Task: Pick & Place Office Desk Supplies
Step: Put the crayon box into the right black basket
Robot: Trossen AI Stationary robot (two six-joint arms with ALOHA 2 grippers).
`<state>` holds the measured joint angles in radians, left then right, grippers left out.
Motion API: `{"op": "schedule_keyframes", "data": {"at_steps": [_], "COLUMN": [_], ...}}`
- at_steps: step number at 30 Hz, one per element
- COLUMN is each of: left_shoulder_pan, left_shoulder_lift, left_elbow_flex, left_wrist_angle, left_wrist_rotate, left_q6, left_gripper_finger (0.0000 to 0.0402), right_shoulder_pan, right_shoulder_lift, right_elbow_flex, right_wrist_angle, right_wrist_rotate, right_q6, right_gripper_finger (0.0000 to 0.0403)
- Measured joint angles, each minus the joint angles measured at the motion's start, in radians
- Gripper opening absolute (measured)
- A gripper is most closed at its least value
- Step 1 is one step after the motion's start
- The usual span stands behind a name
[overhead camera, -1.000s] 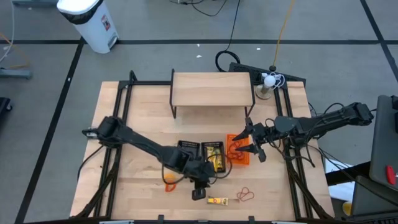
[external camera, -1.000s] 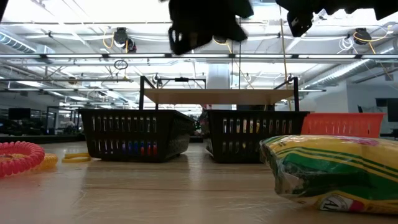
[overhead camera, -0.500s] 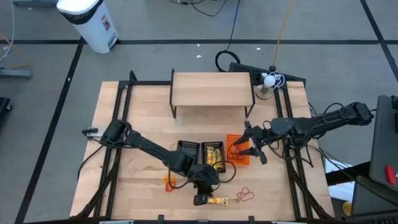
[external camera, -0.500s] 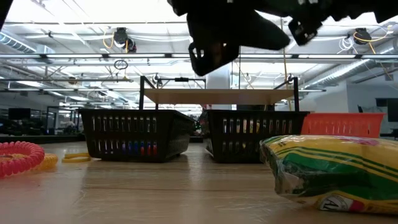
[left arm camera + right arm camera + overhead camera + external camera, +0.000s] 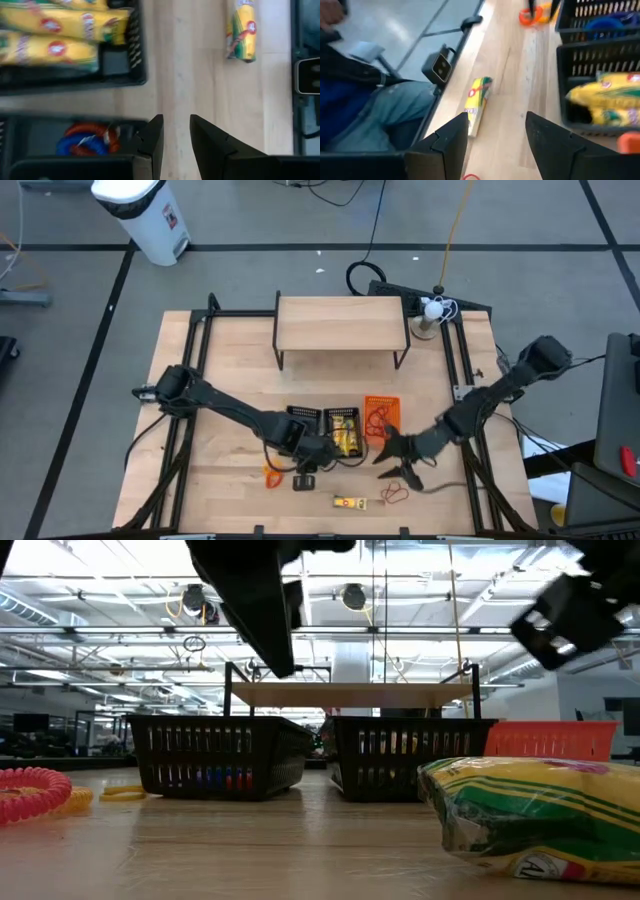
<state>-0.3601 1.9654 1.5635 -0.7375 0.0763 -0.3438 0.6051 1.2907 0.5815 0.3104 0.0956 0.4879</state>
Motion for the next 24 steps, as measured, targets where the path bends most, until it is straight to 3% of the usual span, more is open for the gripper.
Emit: {"op": "schedule_keyframes", "data": {"at_steps": [6,15,24], "left_shoulder_pan": [-0.036,-0.113,-0.136], "left_shoulder_lift": [-0.057,-0.087,-0.089], "left_elbow_flex": [0.001,0.001,0.001], "left_wrist_angle": [-0.036,-0.057,-0.088], "left_wrist_rotate": [-0.087,-0.195,-0.21], "left_q6": [-0.051,-0.07,-0.103], "left_gripper_finger": [0.0095,0.0095,0.0095], "right_shoulder_pan": [0.137,0.177,0.153], "right_shoulder_lift": [0.152,0.463,0.524], "right_elbow_flex": [0.04,0.264,0.305], "right_wrist_angle": [0.034,0.027,-0.03], "right_wrist_rotate": [0.168,0.165,0.139], "right_q6": [0.097,0.026,0.059], "right_gripper_finger": [0.0187,0.0187,0.0187]}}
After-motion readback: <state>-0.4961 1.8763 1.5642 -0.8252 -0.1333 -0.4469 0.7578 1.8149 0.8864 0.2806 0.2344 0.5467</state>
